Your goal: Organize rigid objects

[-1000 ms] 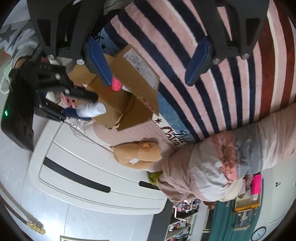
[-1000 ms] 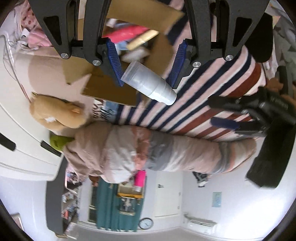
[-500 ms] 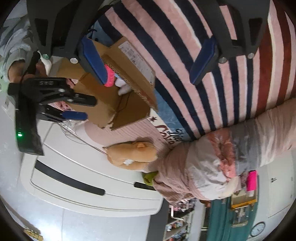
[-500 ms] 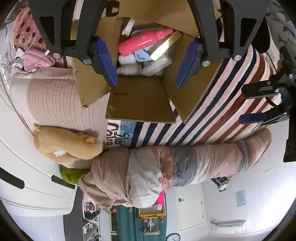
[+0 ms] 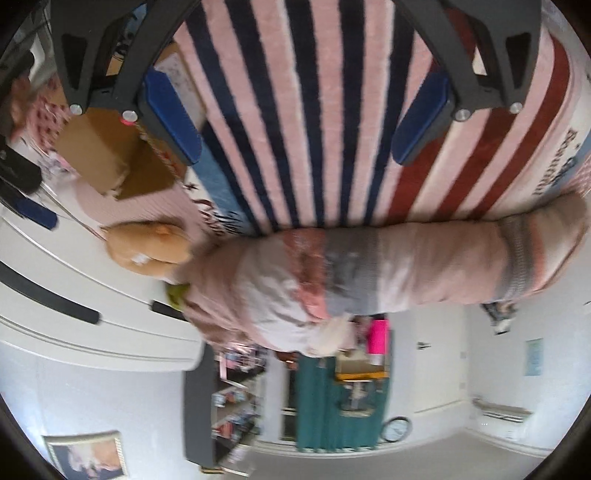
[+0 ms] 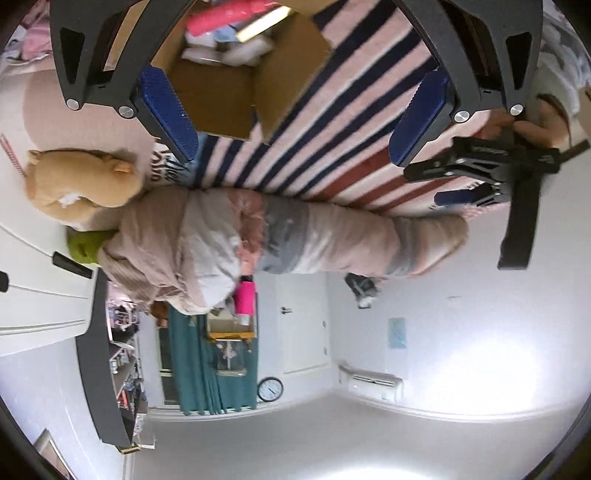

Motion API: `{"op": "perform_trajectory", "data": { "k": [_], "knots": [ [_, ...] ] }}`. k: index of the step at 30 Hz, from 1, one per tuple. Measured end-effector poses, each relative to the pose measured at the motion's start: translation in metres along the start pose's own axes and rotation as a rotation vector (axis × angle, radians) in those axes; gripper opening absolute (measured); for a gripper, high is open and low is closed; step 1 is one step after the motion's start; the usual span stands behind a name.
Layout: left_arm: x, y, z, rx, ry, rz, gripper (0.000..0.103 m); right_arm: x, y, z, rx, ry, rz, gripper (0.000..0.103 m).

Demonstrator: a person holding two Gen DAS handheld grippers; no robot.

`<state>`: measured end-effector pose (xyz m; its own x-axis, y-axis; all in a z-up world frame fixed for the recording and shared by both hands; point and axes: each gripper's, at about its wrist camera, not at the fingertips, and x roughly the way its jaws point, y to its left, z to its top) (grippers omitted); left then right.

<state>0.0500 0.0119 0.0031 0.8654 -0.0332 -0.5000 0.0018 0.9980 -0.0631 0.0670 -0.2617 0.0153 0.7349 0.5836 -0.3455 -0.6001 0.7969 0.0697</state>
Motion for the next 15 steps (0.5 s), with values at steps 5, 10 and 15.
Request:
{"op": "perform_trajectory", "data": {
  "k": [5,10,15],
  "knots": [
    [-0.006,0.011,-0.002,-0.020,-0.021,0.064,0.102,0.006,0.005,-0.005,0.002,0.020,0.030,0.103],
    [-0.006,0.012,-0.002,-0.021,-0.033,0.085,0.102,0.006,0.008,-0.008,0.005,0.020,0.036,0.103],
    [-0.007,0.011,-0.003,-0.014,-0.035,0.094,0.102,0.006,0.009,-0.009,0.004,0.017,0.036,0.103]
  ]
}}
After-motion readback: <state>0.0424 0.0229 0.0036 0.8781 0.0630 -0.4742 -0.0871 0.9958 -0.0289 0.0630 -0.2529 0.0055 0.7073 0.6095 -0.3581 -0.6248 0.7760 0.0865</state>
